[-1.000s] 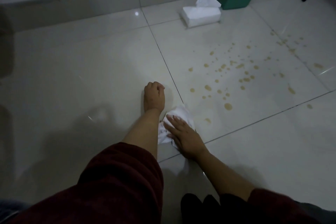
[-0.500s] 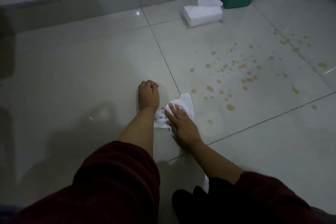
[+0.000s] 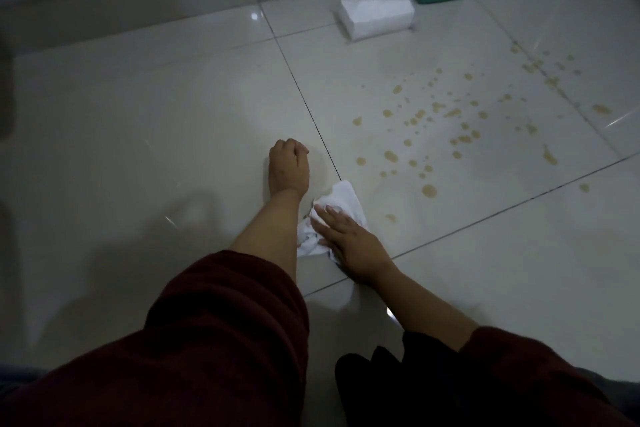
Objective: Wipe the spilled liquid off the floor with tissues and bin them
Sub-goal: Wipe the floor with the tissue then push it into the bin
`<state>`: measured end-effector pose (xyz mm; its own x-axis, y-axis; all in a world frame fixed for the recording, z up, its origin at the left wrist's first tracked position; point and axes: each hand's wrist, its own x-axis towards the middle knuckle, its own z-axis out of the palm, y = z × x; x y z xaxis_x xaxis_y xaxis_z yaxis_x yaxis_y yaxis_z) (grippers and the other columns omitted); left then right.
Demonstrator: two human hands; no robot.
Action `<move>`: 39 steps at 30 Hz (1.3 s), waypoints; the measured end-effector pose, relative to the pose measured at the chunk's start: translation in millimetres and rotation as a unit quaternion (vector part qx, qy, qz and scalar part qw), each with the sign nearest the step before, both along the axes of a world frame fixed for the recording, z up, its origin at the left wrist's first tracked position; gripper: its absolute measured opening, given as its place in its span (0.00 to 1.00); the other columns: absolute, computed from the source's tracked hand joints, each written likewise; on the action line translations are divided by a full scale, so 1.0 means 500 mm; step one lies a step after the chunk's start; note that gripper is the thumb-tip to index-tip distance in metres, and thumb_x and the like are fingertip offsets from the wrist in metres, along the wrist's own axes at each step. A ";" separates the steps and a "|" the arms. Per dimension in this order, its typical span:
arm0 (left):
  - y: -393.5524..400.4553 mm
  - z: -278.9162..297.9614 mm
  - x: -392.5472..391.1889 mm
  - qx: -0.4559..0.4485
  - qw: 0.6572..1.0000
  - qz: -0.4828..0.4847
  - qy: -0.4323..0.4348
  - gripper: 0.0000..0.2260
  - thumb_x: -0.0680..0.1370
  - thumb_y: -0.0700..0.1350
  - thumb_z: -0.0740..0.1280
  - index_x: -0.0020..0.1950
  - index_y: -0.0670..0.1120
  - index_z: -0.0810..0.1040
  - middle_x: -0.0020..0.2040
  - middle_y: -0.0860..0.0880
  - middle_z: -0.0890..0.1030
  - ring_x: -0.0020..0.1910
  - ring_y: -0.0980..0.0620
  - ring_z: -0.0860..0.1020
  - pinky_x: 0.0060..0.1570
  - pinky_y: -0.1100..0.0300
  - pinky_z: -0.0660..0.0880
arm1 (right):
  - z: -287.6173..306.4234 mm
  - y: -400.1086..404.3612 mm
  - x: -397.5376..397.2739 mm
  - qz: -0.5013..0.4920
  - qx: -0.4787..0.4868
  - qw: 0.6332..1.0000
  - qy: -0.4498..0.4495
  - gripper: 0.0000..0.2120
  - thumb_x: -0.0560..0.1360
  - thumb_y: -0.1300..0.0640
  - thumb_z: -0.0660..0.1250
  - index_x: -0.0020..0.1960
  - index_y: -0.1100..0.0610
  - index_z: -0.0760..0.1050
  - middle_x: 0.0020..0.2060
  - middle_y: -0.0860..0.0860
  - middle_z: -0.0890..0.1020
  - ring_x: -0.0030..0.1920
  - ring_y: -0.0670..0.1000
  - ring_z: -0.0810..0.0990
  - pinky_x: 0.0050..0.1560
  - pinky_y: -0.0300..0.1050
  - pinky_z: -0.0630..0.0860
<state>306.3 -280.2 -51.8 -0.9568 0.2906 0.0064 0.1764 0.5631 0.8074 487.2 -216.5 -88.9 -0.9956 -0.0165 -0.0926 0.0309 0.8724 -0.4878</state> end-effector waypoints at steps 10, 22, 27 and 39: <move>0.021 0.008 0.000 0.016 1.000 0.009 -0.005 0.12 0.79 0.37 0.56 0.46 0.36 0.80 0.50 0.37 0.77 0.53 0.41 0.75 0.53 0.50 0.72 | -0.004 -0.047 0.050 0.009 -0.021 0.999 0.026 0.24 0.81 0.59 0.55 0.76 0.56 0.59 0.76 0.54 0.55 0.77 0.53 0.49 0.78 0.46 0.44; 0.050 0.029 -0.029 0.115 0.963 0.017 -0.244 0.12 0.77 0.37 0.58 0.37 0.43 0.77 0.38 0.45 0.78 0.36 0.48 0.74 0.36 0.60 0.72 | 0.061 0.058 -0.009 -0.125 -0.077 0.987 0.062 0.24 0.76 0.65 0.62 0.71 0.53 0.70 0.71 0.50 0.71 0.72 0.49 0.67 0.72 0.38 0.61; 0.059 0.072 -0.018 0.211 0.863 -0.039 -0.457 0.10 0.80 0.39 0.55 0.48 0.38 0.76 0.40 0.45 0.76 0.35 0.51 0.72 0.36 0.64 0.71 | 0.108 0.083 -0.081 -0.171 -0.134 0.962 0.164 0.15 0.78 0.66 0.62 0.64 0.62 0.76 0.61 0.58 0.79 0.61 0.56 0.78 0.65 0.48 0.72; 0.114 0.162 -0.039 0.139 0.795 -0.147 -0.571 0.23 0.78 0.59 0.56 0.62 0.44 0.74 0.61 0.42 0.77 0.56 0.41 0.77 0.61 0.49 0.71 | 0.238 0.207 -0.190 -0.411 -0.357 0.809 0.219 0.19 0.81 0.61 0.57 0.69 0.47 0.67 0.62 0.49 0.74 0.56 0.49 0.75 0.54 0.32 0.73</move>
